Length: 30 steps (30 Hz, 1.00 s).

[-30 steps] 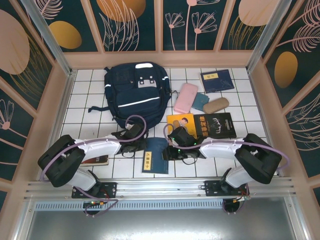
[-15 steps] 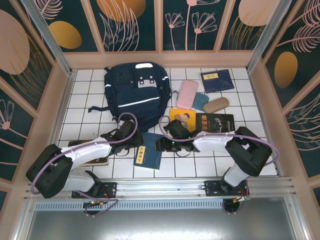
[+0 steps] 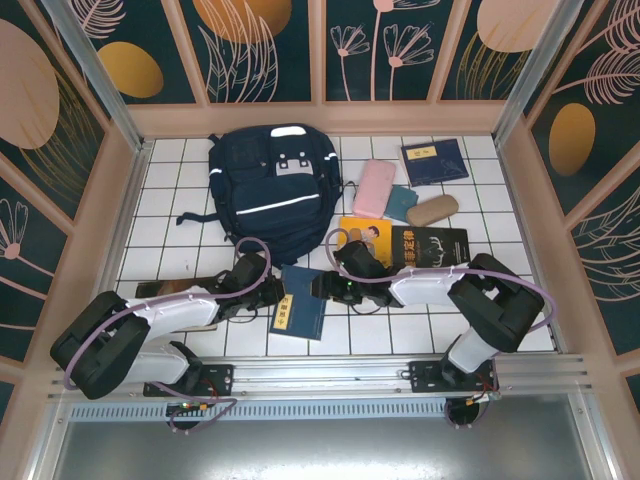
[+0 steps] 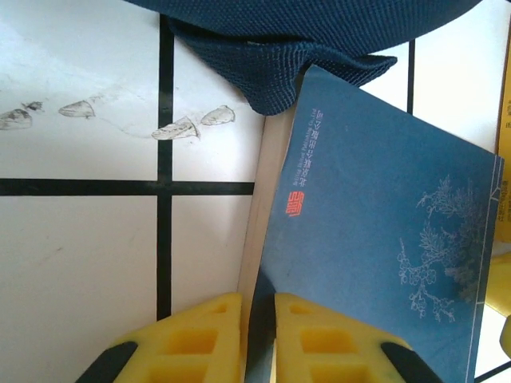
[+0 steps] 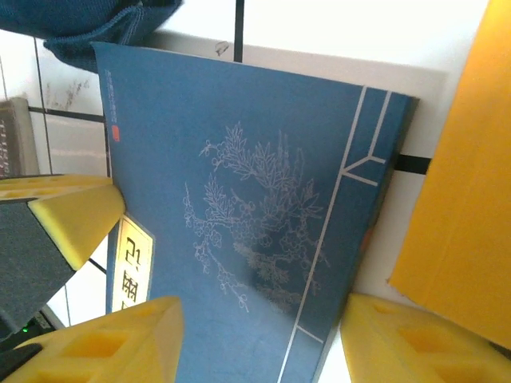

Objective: Pack the student bag

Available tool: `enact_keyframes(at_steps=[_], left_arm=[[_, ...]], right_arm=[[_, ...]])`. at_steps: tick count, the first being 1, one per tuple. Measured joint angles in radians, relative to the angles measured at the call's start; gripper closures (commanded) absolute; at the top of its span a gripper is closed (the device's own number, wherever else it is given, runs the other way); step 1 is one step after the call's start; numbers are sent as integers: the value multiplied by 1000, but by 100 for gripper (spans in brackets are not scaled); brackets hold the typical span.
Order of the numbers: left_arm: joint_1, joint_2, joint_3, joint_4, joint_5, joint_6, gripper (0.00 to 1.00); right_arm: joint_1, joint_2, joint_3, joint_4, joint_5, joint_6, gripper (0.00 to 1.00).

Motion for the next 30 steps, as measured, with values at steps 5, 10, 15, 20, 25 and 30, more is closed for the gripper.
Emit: enact_keyframes(at_steps=[5, 10, 15, 20, 25, 30], left_arm=[[3, 2, -14, 33, 1, -15, 88], [4, -10, -31, 57, 0, -30, 89], [5, -16, -42, 74, -3, -43, 89], [-2, 7, -44, 124, 44, -60, 89], [-4, 41, -41, 158, 97, -68, 89], [-5, 52, -40, 154, 107, -69, 89]], right_arm=[[-23, -16, -53, 100, -37, 48, 46], [-29, -24, -78, 151, -47, 69, 47], [-33, -66, -80, 166, -50, 72, 48], [-18, -128, -74, 269, -104, 68, 48], [-13, -154, -48, 289, -121, 30, 48], [-13, -118, -23, 219, -89, -19, 51]])
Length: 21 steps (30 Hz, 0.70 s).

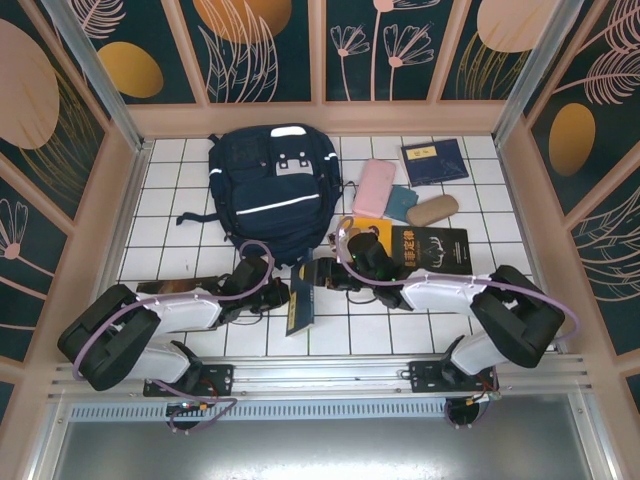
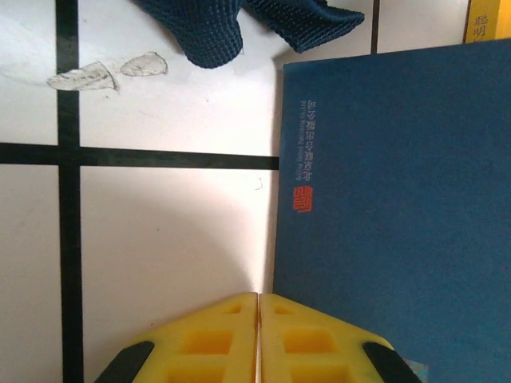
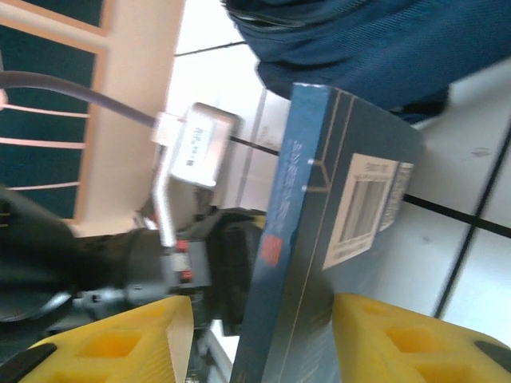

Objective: Pack the student bag

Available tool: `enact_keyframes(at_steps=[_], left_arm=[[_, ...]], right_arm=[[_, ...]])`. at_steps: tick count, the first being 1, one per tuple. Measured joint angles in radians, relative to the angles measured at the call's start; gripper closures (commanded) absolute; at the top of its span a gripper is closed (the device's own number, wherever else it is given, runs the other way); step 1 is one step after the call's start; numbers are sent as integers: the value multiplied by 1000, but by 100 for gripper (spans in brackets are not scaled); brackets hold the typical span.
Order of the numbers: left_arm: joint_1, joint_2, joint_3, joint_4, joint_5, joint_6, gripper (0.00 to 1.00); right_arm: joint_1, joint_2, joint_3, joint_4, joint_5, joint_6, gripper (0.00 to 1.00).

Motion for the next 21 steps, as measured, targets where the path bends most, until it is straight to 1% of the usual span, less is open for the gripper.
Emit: enact_keyframes(at_steps=[3, 6, 8, 10, 12, 13, 17, 19, 21], left_arm=[[0, 0, 0, 0, -1, -5, 89], [0, -1, 0, 0, -1, -9, 89], [0, -1, 0, 0, -1, -10, 89], [0, -1, 0, 0, -1, -13, 89], [0, -1, 0, 0, -2, -13, 88], [0, -1, 0, 0, -2, -13, 88], [-2, -16, 7, -24, -6, -8, 81], [-3, -48, 17, -71, -23, 6, 74], [-5, -105, 37, -133, -49, 30, 64]], right_arm=[[0, 26, 0, -76, 41, -16, 51], [0, 27, -2, -137, 73, -27, 56], [0, 24, -6, -155, 89, -35, 65], [0, 13, -16, -163, 100, -46, 78], [-3, -4, -32, -163, 104, -45, 97], [-6, -11, -39, -160, 103, -49, 100], [-24, -37, -71, -145, 99, -41, 100], [-37, -55, -90, -137, 98, -41, 100], [-59, -93, -114, -133, 92, -42, 100]])
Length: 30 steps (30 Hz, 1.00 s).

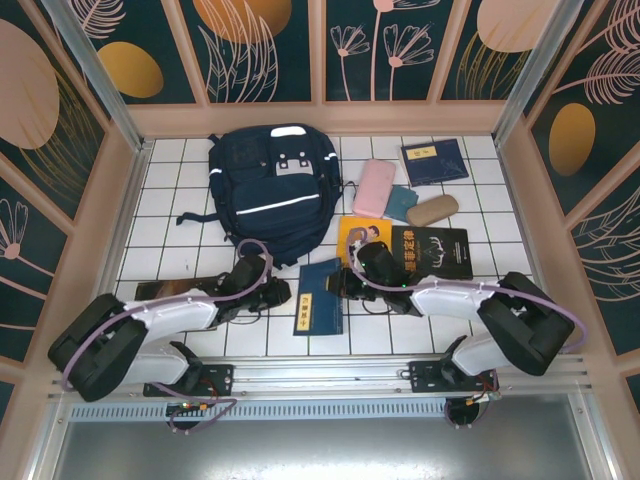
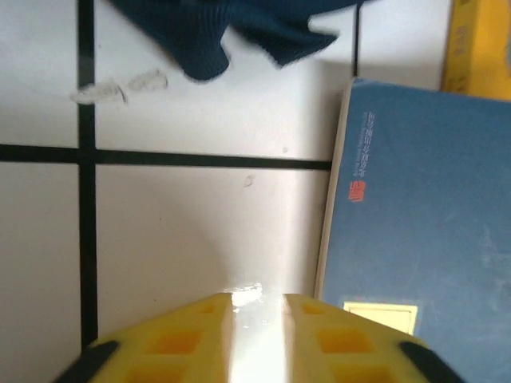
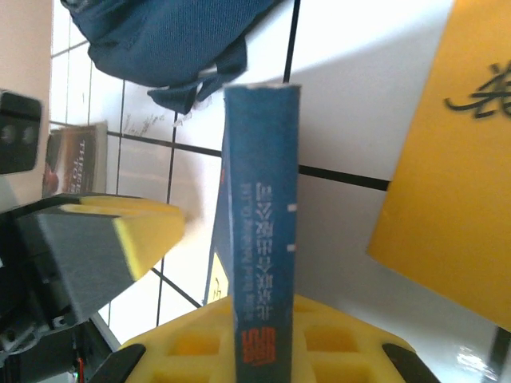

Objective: Pack the student bag

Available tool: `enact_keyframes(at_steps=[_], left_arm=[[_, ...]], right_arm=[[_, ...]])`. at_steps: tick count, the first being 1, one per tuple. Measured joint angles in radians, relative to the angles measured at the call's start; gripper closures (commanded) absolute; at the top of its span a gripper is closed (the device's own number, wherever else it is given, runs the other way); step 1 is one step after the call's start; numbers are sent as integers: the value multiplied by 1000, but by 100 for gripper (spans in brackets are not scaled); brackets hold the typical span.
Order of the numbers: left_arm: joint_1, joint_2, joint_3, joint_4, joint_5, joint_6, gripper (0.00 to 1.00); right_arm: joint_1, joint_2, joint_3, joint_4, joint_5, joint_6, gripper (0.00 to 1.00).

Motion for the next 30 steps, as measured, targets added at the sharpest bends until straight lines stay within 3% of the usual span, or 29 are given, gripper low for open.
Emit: enact_keyframes(at_steps=[4, 8, 18, 30], left_arm=[[0, -103, 92, -101, -71, 80, 56], [0, -92, 245, -158, -161, 184, 55], [0, 309, 647, -220, -368, 476, 55], [-8, 705, 982, -341, -423, 696, 60]], right_arm=[[-62, -109, -38, 3, -5, -1, 100], [-142, -233, -70, 3, -8, -12, 100], [-322, -346, -138, 11, -70, -43, 100], [-476, -354, -212, 38, -193, -61, 100]])
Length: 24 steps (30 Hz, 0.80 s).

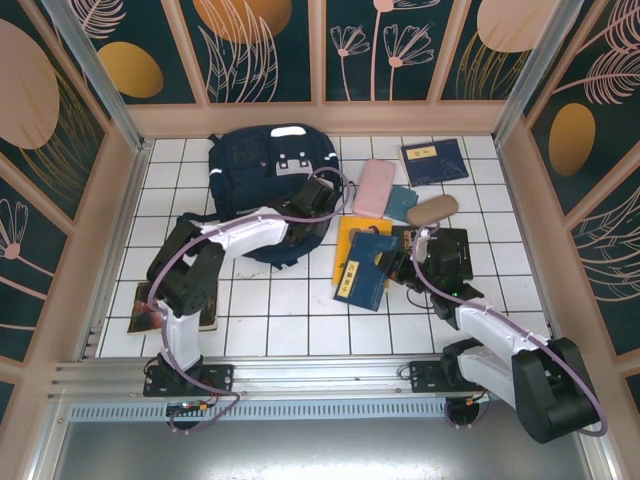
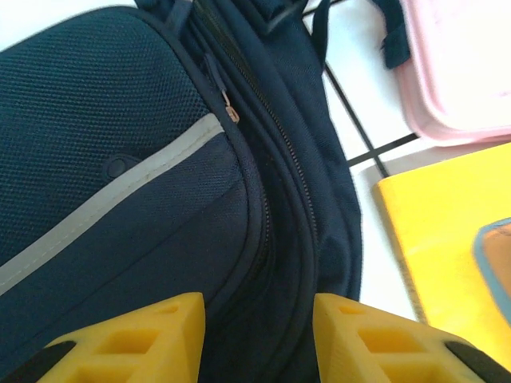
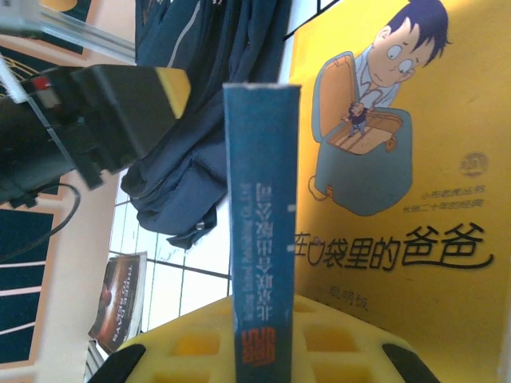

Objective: Pack the student bag

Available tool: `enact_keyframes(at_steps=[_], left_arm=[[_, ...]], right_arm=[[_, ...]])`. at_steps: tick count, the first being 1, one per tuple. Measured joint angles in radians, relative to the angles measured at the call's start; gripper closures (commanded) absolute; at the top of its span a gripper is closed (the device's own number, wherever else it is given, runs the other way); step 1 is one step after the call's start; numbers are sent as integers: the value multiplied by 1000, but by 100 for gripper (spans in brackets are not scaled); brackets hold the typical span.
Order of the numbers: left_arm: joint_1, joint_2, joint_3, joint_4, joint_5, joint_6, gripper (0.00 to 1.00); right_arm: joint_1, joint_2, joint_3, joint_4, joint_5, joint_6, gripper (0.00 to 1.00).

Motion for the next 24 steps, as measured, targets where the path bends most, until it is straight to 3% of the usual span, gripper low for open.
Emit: enact_keyframes(at_steps=[9, 18, 24], left_arm=[[-6, 95, 78, -36, -40, 39, 64], [-11, 58, 61, -47, 60, 68, 61], [-54, 49, 47, -82, 34, 88, 62]], right_arm=[[-32, 0, -12, 26, -47, 1, 100], [-35, 4, -21, 50, -66, 1, 100], [-35, 7, -26, 58, -70, 2, 100]])
